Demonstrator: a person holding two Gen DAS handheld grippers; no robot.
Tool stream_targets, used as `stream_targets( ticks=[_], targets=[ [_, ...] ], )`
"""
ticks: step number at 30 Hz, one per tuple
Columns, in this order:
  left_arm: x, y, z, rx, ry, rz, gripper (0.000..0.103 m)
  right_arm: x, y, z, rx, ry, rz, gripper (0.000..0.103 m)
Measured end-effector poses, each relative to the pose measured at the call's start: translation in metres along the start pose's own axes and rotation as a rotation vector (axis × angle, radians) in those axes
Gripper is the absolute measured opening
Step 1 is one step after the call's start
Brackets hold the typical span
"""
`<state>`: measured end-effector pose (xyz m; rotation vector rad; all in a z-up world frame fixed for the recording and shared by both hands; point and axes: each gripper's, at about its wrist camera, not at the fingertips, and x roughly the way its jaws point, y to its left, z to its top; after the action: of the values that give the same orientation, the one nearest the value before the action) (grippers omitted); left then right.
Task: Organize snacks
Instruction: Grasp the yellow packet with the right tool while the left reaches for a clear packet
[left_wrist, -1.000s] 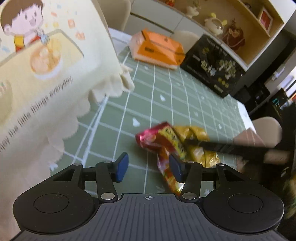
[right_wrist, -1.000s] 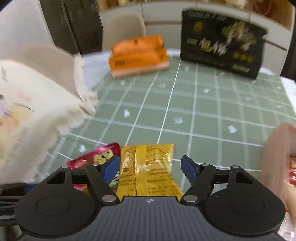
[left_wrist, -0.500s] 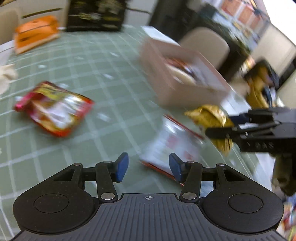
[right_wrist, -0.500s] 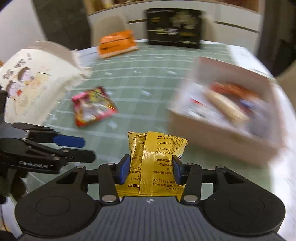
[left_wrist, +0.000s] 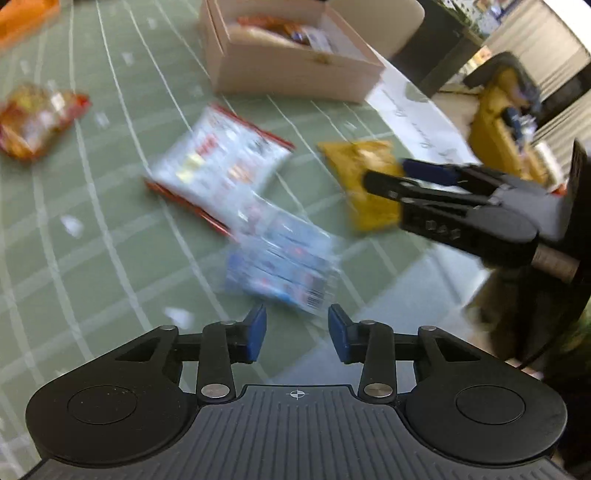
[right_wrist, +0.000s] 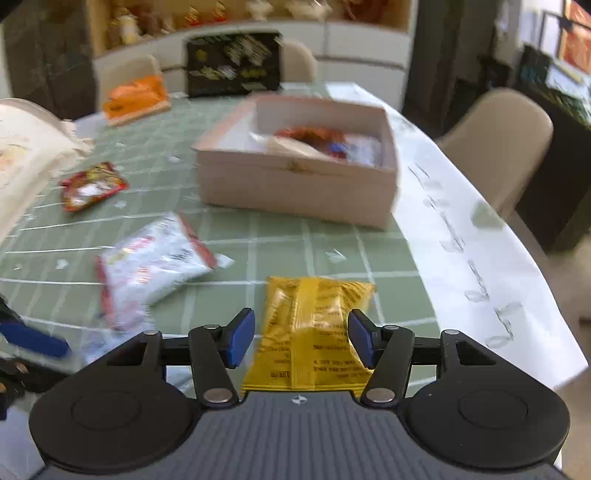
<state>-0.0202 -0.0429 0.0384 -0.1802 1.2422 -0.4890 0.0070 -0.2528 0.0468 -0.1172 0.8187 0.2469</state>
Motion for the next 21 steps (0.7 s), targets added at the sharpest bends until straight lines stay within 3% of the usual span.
stream_targets(
  ticks=[1, 2, 3, 7, 14, 17, 19, 21],
  targets=[
    [0.005, 0.001, 0.0, -0.016, 0.005, 0.005, 0.041, -0.003, 0.005, -0.001, -0.014, -0.015, 0.023, 0.038],
    [0.008, 0.002, 0.003, -0.028, -0.003, 0.021, 0.039, -0.004, 0.009, -0.002, -0.018, -0.018, 0.044, 0.021],
    [0.01, 0.005, 0.004, -0.038, -0.021, 0.039, 0.039, -0.003, 0.013, -0.004, -0.016, -0.011, 0.068, 0.016],
    [0.011, 0.022, 0.01, -0.118, -0.084, 0.069, 0.039, 0.001, 0.031, -0.009, -0.034, -0.018, 0.105, 0.017],
    [0.004, 0.042, 0.035, -0.17, -0.219, 0.098, 0.04, -0.006, 0.047, -0.024, -0.02, 0.002, 0.174, 0.019],
    [-0.001, 0.024, 0.034, -0.093, -0.206, 0.164, 0.04, -0.01, 0.041, -0.024, 0.009, 0.018, 0.175, 0.019],
    [-0.002, 0.005, 0.024, -0.001, -0.183, 0.207, 0.04, -0.015, 0.032, -0.024, 0.046, 0.014, 0.137, 0.028],
    [0.004, -0.018, 0.015, 0.104, -0.164, 0.255, 0.041, -0.018, 0.023, -0.023, 0.057, -0.002, 0.081, 0.043]
  ],
)
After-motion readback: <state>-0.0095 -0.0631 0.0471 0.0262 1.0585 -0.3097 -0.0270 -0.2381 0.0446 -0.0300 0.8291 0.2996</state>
